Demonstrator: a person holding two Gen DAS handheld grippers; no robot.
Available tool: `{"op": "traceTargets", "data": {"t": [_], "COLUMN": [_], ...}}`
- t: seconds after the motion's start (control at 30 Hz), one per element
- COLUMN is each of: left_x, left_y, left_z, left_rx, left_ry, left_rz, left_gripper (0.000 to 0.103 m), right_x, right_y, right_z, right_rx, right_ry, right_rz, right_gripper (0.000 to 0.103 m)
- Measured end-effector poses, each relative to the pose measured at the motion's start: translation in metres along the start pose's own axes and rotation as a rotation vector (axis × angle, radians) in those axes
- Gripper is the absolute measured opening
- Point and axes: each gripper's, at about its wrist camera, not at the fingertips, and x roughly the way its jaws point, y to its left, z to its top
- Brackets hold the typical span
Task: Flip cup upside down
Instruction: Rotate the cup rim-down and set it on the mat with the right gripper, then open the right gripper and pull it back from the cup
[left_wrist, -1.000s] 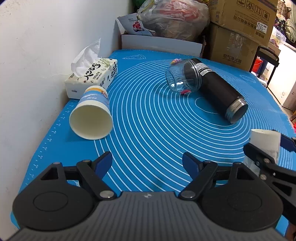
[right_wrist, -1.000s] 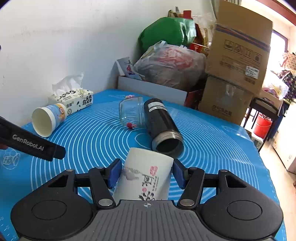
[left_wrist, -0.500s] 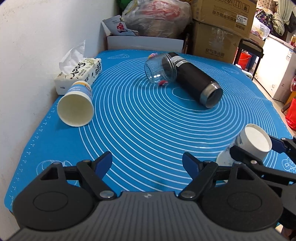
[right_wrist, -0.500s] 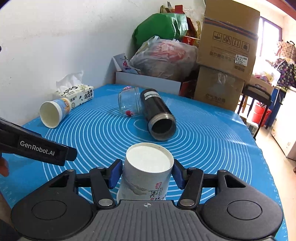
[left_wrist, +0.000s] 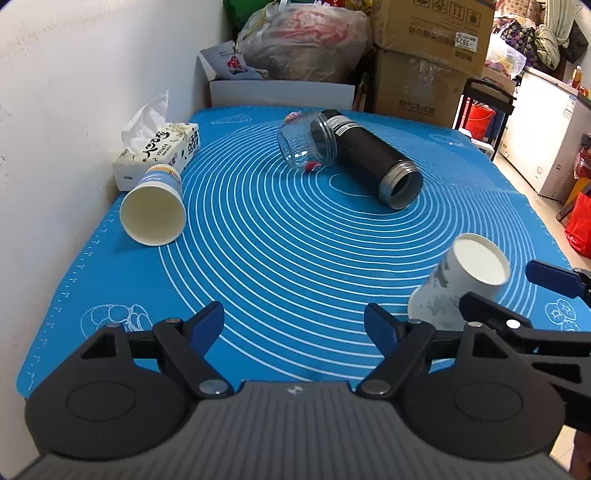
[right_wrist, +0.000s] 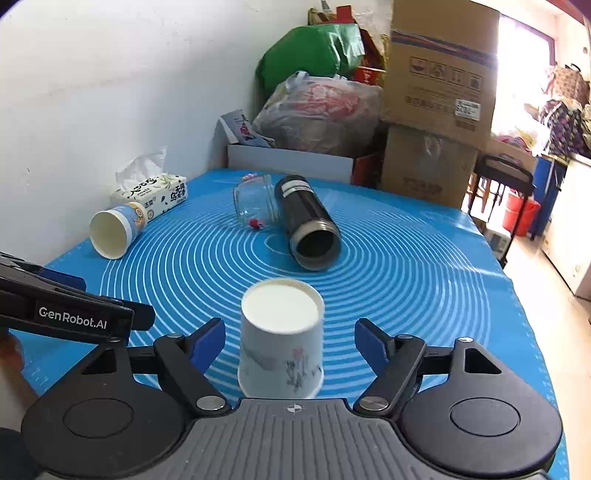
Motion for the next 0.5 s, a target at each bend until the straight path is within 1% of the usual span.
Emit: {"op": "traceTargets", "data": {"t": [0.17,0.37,0.5], "left_x": [-0.014,-0.027,-0.035], "left_y": [-0.007,-0.017,-0.021], "left_z": [-0.011,-0.027,-0.036], "left_rx": [0.015,0.044,0.061], "left_ry": [-0.020,-0.032,-0.044], "left_rz": [-0.019,-0.031,-0.027], "left_gripper": [0.083,0.083,0.083], "right_x": [-0.022,-0.040,-0.047], "right_y": [-0.012,-0.016,-0.017], "right_z": [-0.011,-0.021,-0.027], "right_rx": [0.044,0.049,0.044], "right_ry": [-0.002,0.011,0.023], "right_rz": [-0.007,-0.012,-0.006], "right_gripper": [0.079,0.079,0.079]}}
